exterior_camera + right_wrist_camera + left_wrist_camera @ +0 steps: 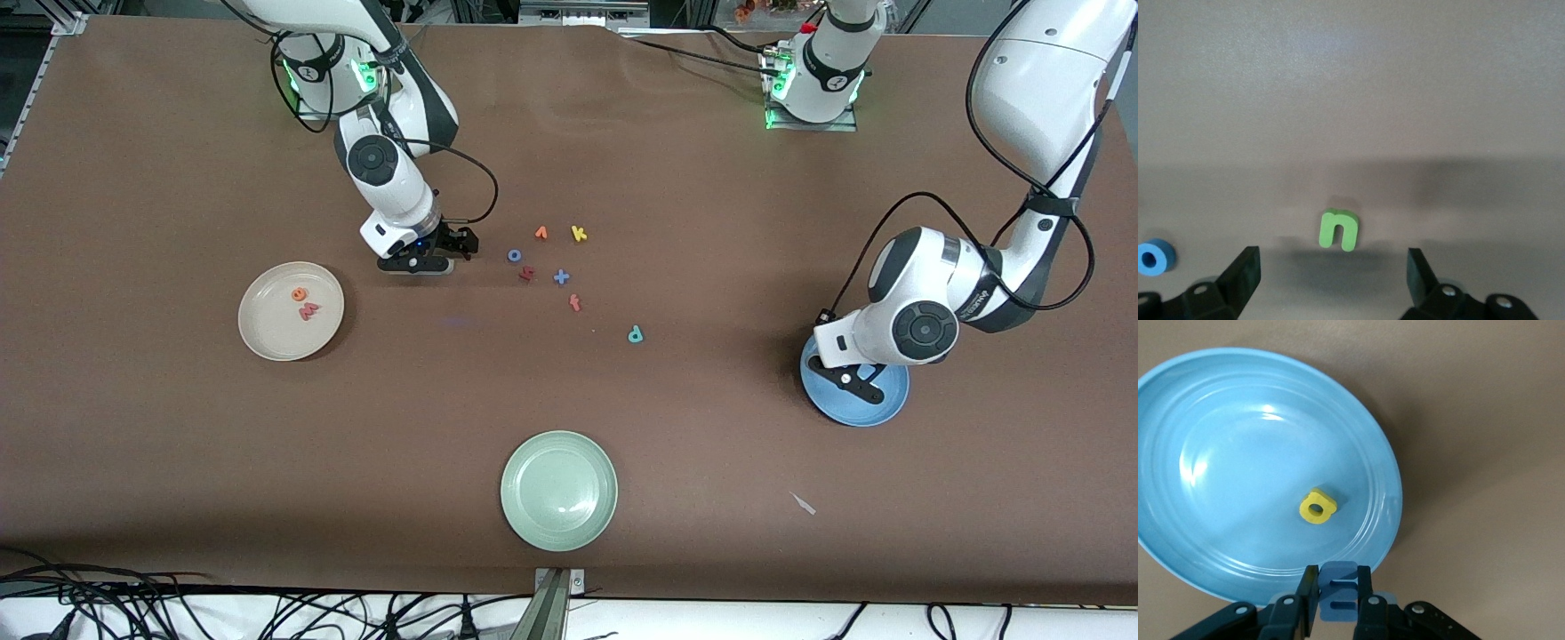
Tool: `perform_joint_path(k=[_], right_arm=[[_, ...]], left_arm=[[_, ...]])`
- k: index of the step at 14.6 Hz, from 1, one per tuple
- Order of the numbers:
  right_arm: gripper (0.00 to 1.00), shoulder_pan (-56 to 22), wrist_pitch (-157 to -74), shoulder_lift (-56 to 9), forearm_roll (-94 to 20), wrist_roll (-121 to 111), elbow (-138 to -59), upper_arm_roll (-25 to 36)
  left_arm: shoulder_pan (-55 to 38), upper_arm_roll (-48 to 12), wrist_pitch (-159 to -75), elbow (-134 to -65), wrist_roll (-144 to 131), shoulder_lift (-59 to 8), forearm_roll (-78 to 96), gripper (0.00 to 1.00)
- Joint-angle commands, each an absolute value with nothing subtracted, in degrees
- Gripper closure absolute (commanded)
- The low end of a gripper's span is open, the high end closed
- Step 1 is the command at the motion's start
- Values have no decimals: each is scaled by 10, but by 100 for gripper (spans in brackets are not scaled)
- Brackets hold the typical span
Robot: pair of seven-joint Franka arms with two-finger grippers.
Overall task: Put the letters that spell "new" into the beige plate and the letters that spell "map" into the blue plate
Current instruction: 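Grasp the green n with the right gripper while the left drops m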
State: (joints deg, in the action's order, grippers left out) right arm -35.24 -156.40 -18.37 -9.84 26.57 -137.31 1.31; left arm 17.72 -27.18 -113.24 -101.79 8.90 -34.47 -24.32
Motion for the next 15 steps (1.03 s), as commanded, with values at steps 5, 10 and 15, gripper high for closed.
perform_joint_path(k=[5, 10, 15], right_arm=[[25, -359, -1600, -196, -103, 271, -1381, 15], [53, -359, -1608, -203, -102, 270, -1380, 16], [89, -358, -1605, -201, -103, 266, -1376, 19]], left_arm=[[185, -276, -1135, -1015, 91, -347, -236, 93], [186, -274, -1182, -1014, 92, -352, -241, 69], [178, -293, -1172, -1013, 85, -336, -230, 0]])
